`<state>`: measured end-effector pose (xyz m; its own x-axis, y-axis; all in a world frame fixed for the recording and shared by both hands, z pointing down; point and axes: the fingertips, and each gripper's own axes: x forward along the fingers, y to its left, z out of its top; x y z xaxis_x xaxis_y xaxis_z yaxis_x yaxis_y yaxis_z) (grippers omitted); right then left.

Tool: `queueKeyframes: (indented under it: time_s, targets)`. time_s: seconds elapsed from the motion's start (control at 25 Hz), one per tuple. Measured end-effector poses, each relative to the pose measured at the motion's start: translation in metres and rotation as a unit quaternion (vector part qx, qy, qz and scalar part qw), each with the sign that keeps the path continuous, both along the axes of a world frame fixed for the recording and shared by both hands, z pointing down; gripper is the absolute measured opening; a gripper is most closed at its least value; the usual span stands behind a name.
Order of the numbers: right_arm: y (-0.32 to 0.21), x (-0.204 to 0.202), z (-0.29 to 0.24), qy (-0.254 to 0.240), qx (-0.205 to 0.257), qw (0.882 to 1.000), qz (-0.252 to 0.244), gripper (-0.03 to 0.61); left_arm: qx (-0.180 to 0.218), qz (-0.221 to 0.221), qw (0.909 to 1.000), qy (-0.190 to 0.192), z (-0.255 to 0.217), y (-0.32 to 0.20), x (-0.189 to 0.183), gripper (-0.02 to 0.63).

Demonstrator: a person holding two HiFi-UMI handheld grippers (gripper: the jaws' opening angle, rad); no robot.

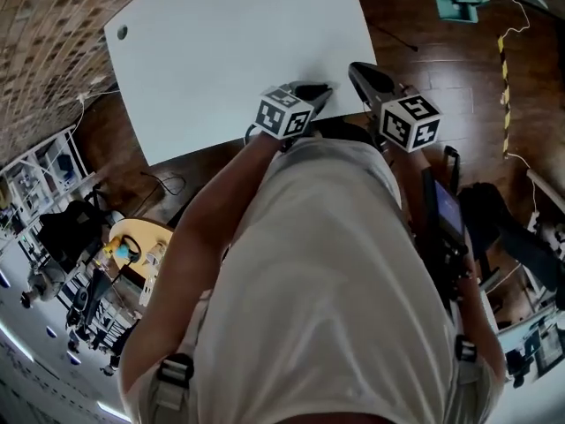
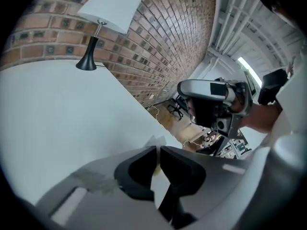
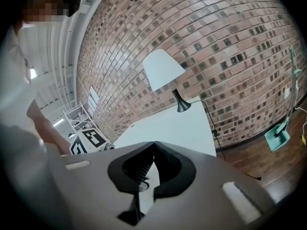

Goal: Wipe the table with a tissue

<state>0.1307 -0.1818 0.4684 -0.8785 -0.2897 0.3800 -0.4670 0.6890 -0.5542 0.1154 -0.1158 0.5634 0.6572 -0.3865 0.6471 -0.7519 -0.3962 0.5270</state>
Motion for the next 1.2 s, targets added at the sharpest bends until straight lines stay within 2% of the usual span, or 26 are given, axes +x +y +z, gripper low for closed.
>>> queueKeyframes:
  time_s: [0.16,0.28,0.4,0.52,0.68,0.88,1.04,1.2]
  targets:
    - [0.004,-0.008,-0.002,-0.003,0.014,1.0,-0.014,0.008,0.01,-0.01,0.9998,-0.017,-0.001,0.01,-0.017,0.032]
    - [0.014,-0.021,-0.004,-0.002,0.02,0.999,-0.025,0.008,0.016,-0.044,0.9987,-0.019,-0.008,0.019,-0.043,0.032]
    - [0.029,-0.046,-0.003,0.007,0.023,0.999,-0.043,0.008,0.045,-0.086,0.995,-0.023,-0.022,0.025,-0.083,0.032]
    - [0.045,-0.066,-0.008,0.019,0.048,0.997,-0.06,0.008,0.099,-0.138,0.985,-0.029,-0.044,0.035,-0.125,0.032]
    - [0.066,-0.093,-0.028,0.019,0.087,0.993,-0.083,0.008,0.163,-0.21,0.9629,-0.043,-0.081,0.06,-0.179,0.032]
    - [0.098,-0.119,-0.047,0.0,0.098,0.987,-0.127,0.008,0.208,-0.272,0.938,-0.051,-0.11,0.093,-0.22,0.032]
    - [0.128,-0.133,-0.051,-0.006,0.094,0.985,-0.148,0.008,0.221,-0.29,0.9296,-0.052,-0.118,0.122,-0.233,0.032]
    - [0.159,-0.142,-0.049,0.001,0.093,0.982,-0.163,0.008,0.22,-0.296,0.9281,-0.049,-0.115,0.155,-0.237,0.032]
